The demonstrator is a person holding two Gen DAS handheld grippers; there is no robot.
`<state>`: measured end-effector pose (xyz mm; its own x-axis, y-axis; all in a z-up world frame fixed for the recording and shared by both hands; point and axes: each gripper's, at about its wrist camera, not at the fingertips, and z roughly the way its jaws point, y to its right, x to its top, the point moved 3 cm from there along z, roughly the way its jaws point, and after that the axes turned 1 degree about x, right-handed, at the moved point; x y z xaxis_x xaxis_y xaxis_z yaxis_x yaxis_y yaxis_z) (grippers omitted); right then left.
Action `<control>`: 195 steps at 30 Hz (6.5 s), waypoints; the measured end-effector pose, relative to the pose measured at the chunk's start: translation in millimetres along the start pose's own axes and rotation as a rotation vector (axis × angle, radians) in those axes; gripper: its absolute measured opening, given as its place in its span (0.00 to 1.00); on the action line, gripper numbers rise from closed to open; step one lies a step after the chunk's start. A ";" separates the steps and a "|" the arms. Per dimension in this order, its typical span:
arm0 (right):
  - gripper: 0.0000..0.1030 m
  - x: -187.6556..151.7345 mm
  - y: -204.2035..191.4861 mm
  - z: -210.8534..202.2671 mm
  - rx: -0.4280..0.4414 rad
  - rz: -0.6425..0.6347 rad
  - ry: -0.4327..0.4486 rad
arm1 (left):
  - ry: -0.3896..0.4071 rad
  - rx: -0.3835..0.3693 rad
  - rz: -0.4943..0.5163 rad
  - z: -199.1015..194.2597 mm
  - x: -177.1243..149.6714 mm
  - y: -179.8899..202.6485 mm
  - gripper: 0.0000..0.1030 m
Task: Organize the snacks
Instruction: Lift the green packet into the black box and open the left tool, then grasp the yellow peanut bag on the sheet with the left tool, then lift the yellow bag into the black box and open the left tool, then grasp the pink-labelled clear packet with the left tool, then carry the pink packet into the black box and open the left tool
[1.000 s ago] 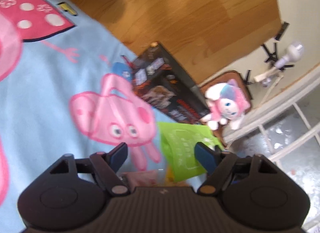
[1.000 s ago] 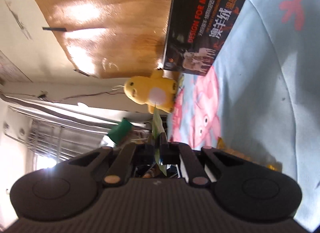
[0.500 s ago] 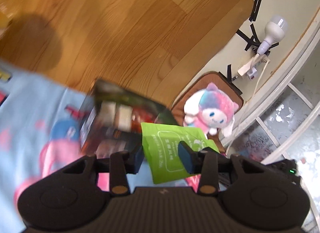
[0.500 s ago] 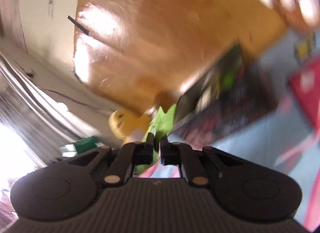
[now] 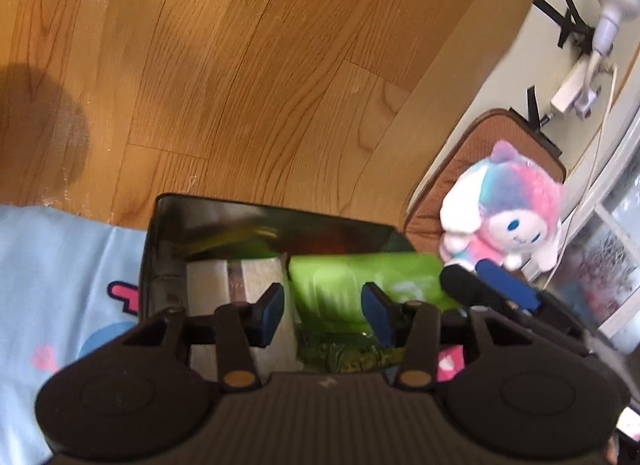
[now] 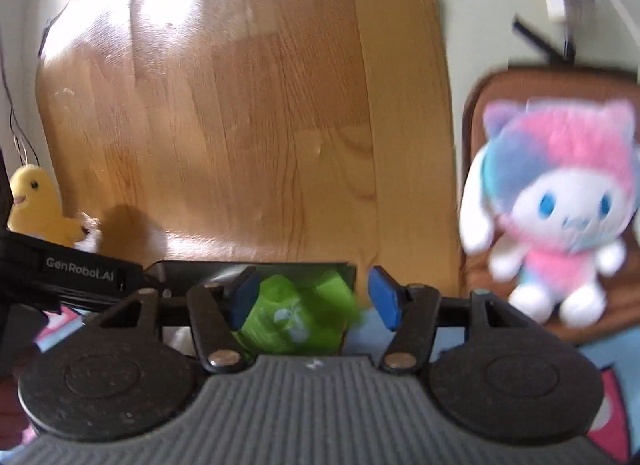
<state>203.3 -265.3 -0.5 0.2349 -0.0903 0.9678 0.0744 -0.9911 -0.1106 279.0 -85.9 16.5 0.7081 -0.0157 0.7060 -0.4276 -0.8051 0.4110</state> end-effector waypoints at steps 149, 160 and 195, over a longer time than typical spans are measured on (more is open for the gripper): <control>0.26 -103.4 -115.8 -107.8 0.574 0.234 -0.453 | 0.009 -0.008 -0.258 -174.4 -182.7 -74.4 0.27; 0.53 -95.8 -87.4 -103.3 0.663 0.474 -0.417 | 0.074 -0.210 -0.363 -187.2 -163.6 -78.7 0.21; 0.21 -7.7 -24.3 -49.7 0.497 0.396 -0.099 | 0.220 -0.106 0.159 -108.7 -30.3 20.4 0.29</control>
<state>151.4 -245.4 6.0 0.4229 -0.4071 0.8096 0.3986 -0.7187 -0.5697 187.8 -37.3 66.2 0.4940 0.0017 0.8695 -0.5880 -0.7360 0.3355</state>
